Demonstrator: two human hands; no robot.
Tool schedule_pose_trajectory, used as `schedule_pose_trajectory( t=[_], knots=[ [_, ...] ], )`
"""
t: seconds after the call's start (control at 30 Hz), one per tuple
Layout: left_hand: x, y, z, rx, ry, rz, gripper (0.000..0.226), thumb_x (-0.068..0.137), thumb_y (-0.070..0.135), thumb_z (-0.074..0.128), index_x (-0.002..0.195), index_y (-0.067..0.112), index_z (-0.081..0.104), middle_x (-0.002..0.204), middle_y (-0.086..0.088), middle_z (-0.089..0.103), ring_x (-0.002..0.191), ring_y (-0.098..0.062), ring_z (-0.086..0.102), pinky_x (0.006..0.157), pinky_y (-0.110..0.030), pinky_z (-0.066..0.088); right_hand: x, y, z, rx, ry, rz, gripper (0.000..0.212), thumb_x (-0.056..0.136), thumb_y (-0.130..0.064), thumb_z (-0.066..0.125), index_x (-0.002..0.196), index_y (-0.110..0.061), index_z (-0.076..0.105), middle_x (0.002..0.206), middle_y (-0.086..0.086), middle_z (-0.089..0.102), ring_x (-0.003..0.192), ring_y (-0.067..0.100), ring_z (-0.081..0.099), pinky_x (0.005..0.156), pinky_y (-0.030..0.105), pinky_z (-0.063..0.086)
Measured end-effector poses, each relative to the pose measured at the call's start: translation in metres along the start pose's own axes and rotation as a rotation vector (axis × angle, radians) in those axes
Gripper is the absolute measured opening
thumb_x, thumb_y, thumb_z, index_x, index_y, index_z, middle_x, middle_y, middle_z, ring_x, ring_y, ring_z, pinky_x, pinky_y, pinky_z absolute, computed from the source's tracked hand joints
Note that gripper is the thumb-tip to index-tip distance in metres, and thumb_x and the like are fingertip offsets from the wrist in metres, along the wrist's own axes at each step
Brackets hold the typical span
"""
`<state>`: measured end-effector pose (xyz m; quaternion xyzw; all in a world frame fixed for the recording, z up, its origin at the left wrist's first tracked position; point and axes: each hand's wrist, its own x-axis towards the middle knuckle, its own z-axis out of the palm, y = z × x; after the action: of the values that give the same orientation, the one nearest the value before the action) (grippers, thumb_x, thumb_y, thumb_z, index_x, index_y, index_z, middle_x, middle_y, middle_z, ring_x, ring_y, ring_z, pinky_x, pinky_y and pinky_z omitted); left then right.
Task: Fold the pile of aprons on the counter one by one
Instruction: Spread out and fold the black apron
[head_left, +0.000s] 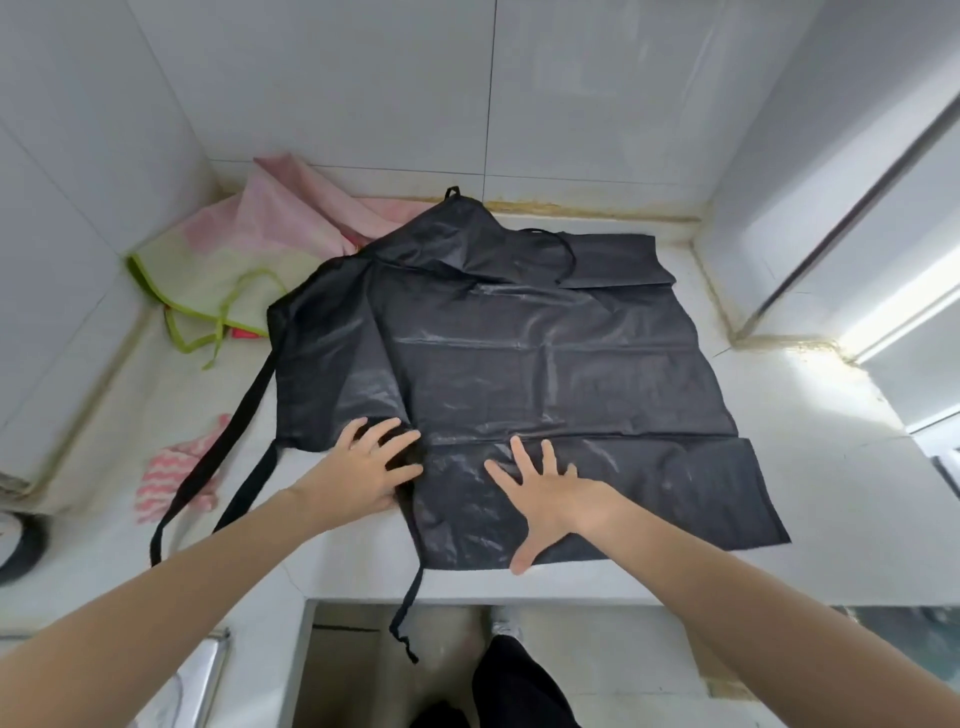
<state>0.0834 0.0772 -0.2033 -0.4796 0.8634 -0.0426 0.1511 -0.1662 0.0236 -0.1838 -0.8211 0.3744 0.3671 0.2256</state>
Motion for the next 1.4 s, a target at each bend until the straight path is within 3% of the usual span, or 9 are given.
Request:
schedule_pose_trajectory(
  t=[0.13,0.27,0.33,0.53,0.63,0.83,0.97,1.13,1.4],
  knots=[
    [0.001,-0.001,0.006,-0.186,0.285,0.017,0.011,0.08,0.024,0.062,0.073,0.023,0.07,0.09,0.005,0.07,0.099,-0.01,0.06,0.109,-0.027,0.023,0.0,0.008,0.004,-0.023,0.052,-0.023,0.116,0.077,-0.055,0.068,0.148,-0.027,-0.019,0.15,0.011,-0.035,0.135,0.05,-0.024,0.111,0.063,0.003],
    [0.021,-0.005,-0.019,-0.427,0.446,-0.29,0.014,0.093,0.017,0.043,0.083,0.011,0.051,0.061,-0.002,0.059,0.059,-0.022,0.06,0.08,-0.022,0.041,-0.003,0.01,-0.002,-0.066,0.082,-0.016,0.099,0.085,-0.027,0.064,0.151,-0.022,-0.009,0.155,0.012,-0.021,0.14,0.048,-0.009,0.11,0.057,0.018],
    [0.034,-0.011,-0.044,-0.45,0.358,-0.426,0.01,0.101,0.017,0.037,0.095,0.012,0.043,0.06,0.001,0.05,0.05,-0.016,0.048,0.057,-0.023,0.038,-0.005,0.019,-0.007,-0.038,0.227,-0.035,0.07,0.087,-0.004,0.051,0.147,-0.011,0.015,0.153,0.016,0.014,0.135,0.043,0.027,0.099,0.047,0.037],
    [0.059,-0.036,-0.051,-0.499,0.244,-0.602,0.021,0.102,0.027,0.029,0.109,0.01,0.04,0.066,-0.002,0.05,0.054,-0.017,0.049,0.05,-0.024,0.034,-0.024,0.103,-0.085,0.128,0.152,0.054,0.006,0.081,-0.003,0.054,0.081,-0.009,0.054,0.092,0.006,0.055,0.091,0.026,0.055,0.071,0.035,0.044],
    [0.061,-0.038,-0.041,-0.544,0.192,-0.665,0.016,0.102,0.03,0.031,0.098,0.015,0.034,0.069,-0.005,0.056,0.06,-0.023,0.057,0.057,-0.031,0.044,-0.013,0.128,-0.13,0.111,0.242,0.162,0.014,0.079,-0.001,0.057,0.075,-0.013,0.05,0.08,0.002,0.048,0.079,0.026,0.049,0.064,0.03,0.036],
    [0.061,-0.05,-0.024,-0.77,-0.21,-0.61,0.034,0.091,0.05,0.05,0.104,0.019,0.041,0.091,0.004,0.056,0.086,-0.018,0.059,0.079,-0.029,0.046,0.042,0.099,-0.109,-0.282,0.416,0.46,0.045,0.085,-0.01,0.056,0.127,-0.012,0.04,0.128,0.01,0.047,0.122,0.03,0.041,0.107,0.047,0.024],
    [0.057,-0.054,-0.01,-0.797,-0.29,-0.546,0.027,0.093,0.033,0.055,0.103,0.008,0.051,0.088,-0.004,0.061,0.085,-0.02,0.058,0.073,-0.023,0.042,0.057,0.062,-0.087,-0.26,0.611,0.242,0.06,0.084,-0.015,0.061,0.134,-0.009,0.029,0.137,0.013,0.03,0.121,0.032,0.035,0.097,0.043,0.035],
    [0.064,-0.052,-0.008,-0.734,-0.178,-0.592,0.028,0.092,0.038,0.055,0.097,0.011,0.051,0.07,0.005,0.05,0.072,-0.017,0.053,0.063,-0.026,0.039,0.067,0.047,-0.072,0.137,0.127,0.111,0.106,0.077,-0.052,0.069,0.15,-0.03,-0.005,0.154,0.008,-0.013,0.139,0.046,-0.006,0.103,0.062,0.029],
    [0.043,-0.055,-0.025,-0.209,-0.415,-0.334,0.019,0.087,0.026,0.057,0.104,0.017,0.054,0.11,-0.001,0.047,0.108,-0.021,0.042,0.078,-0.029,0.038,0.052,0.084,-0.056,0.092,0.119,0.159,0.115,0.075,-0.041,0.077,0.147,-0.04,-0.013,0.154,0.006,-0.024,0.14,0.047,-0.014,0.105,0.062,0.029]
  ],
)
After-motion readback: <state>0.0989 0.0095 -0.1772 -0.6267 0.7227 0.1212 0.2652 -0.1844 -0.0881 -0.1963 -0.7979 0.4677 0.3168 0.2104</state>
